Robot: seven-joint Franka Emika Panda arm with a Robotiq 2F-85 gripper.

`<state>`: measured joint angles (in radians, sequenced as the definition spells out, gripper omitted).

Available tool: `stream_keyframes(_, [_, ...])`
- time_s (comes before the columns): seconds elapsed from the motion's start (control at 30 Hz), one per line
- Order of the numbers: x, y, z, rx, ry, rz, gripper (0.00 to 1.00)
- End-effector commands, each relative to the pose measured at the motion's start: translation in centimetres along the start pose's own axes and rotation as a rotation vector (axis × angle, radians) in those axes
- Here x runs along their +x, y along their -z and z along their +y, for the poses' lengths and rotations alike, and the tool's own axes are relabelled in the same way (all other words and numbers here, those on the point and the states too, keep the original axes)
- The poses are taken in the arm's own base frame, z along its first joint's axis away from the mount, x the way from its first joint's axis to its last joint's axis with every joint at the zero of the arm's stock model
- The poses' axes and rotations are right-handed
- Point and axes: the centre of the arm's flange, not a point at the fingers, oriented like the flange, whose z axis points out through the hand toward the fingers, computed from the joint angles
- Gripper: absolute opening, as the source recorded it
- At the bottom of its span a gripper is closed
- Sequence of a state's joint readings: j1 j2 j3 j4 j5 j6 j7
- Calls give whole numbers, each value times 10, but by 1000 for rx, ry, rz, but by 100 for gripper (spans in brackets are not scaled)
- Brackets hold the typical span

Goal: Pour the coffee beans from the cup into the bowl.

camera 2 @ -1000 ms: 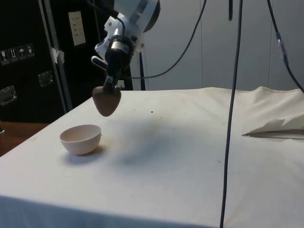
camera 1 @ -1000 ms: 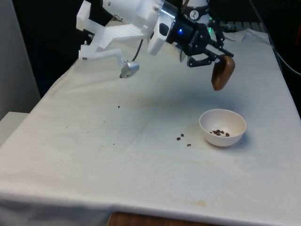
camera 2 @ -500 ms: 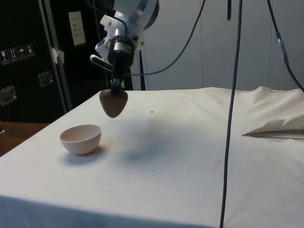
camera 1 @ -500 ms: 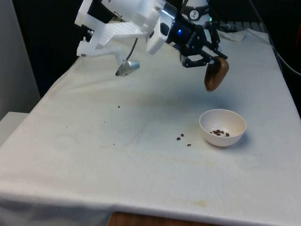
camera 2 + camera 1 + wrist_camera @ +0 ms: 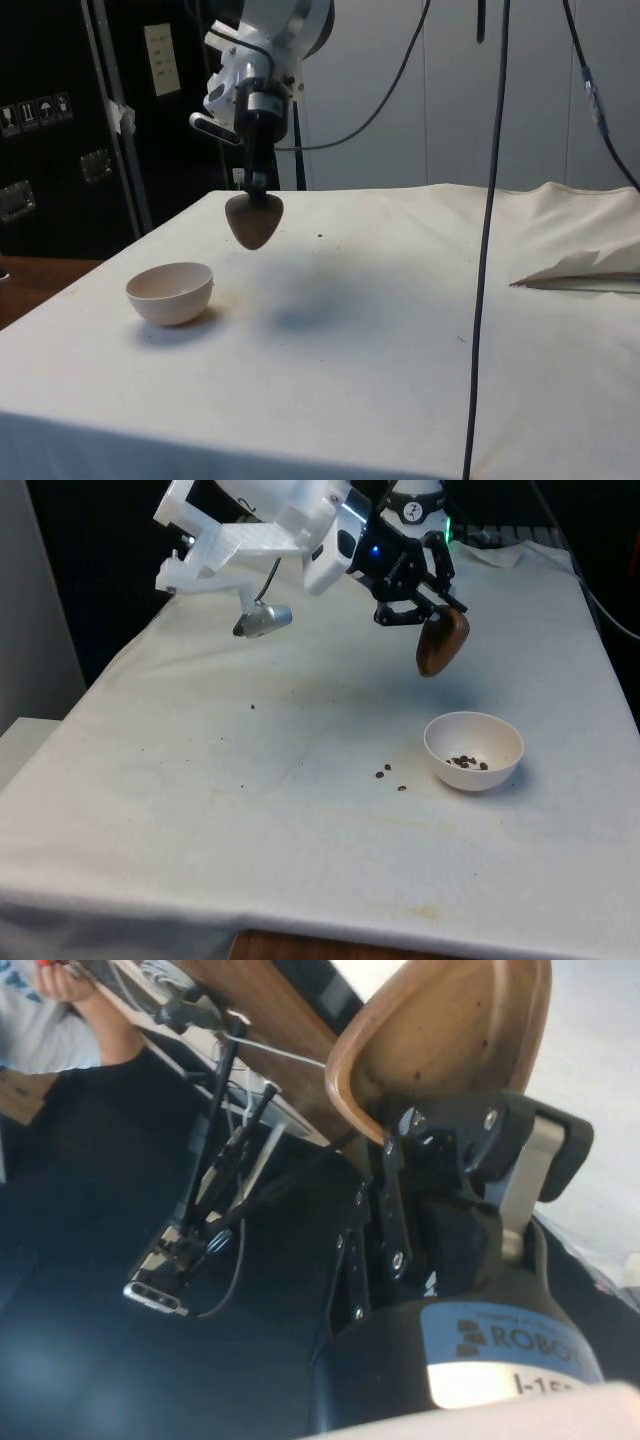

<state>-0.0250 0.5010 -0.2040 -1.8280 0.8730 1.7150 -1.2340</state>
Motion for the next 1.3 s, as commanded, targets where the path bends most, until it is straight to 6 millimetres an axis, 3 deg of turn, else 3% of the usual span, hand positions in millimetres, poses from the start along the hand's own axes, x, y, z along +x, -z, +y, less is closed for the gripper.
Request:
stream_keyframes(0.0, [0,0,0,0,0,0,3])
stream_keyframes(1.27, [3,23,23,-207,-16,-146,3])
